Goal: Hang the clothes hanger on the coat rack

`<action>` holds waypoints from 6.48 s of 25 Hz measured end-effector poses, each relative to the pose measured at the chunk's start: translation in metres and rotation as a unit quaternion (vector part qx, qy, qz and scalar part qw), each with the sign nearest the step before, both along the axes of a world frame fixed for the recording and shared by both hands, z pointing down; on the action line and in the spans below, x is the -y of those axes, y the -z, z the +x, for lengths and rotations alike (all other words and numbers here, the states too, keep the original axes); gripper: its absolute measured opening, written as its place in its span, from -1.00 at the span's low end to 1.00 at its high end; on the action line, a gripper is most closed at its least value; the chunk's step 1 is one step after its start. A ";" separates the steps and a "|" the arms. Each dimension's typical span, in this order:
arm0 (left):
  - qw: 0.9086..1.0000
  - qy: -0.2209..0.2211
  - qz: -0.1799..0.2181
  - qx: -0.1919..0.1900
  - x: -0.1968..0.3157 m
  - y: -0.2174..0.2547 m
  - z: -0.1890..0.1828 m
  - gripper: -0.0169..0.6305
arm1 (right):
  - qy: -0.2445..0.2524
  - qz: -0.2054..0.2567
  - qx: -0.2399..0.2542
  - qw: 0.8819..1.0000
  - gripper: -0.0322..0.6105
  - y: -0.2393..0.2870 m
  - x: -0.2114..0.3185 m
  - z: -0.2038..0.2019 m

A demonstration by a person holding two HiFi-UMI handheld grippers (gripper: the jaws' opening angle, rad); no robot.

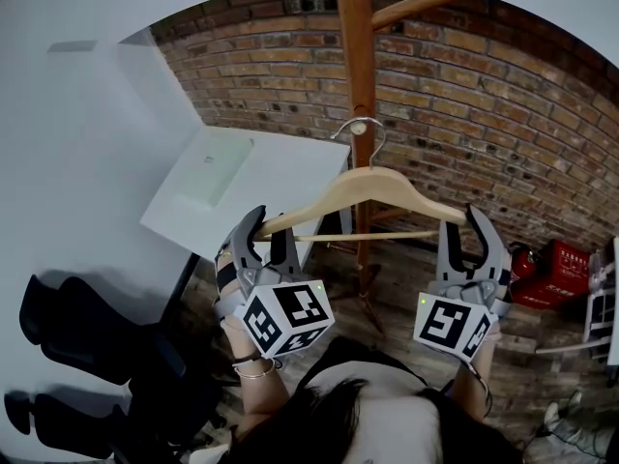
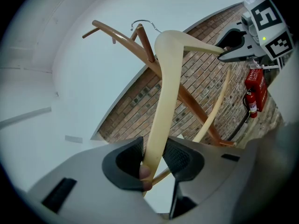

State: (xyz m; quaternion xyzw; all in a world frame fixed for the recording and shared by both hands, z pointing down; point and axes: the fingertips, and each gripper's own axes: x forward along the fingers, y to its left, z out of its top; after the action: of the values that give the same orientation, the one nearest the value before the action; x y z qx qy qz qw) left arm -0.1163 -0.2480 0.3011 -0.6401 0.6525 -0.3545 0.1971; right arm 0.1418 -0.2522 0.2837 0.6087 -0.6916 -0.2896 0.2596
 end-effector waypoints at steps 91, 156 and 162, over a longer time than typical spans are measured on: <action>0.995 -0.098 -0.003 -0.013 0.052 -0.040 -0.012 -0.48 | -0.040 -0.056 0.064 0.996 -0.38 -0.052 0.039 -0.015; 0.931 -0.215 0.008 -0.295 -0.094 -0.031 0.018 -0.89 | 0.064 -0.080 0.304 0.947 -0.77 -0.050 -0.089 -0.062; 0.923 -0.204 0.006 -0.325 -0.121 -0.038 0.006 -0.90 | 0.065 -0.092 0.322 0.940 -0.78 -0.057 -0.117 -0.071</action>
State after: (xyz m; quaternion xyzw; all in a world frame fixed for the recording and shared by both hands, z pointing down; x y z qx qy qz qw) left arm -0.1106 -0.1273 0.3388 -0.8384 0.5380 -0.0748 0.0463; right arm 0.0710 -0.1353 0.3410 0.5963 -0.8001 -0.0297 0.0588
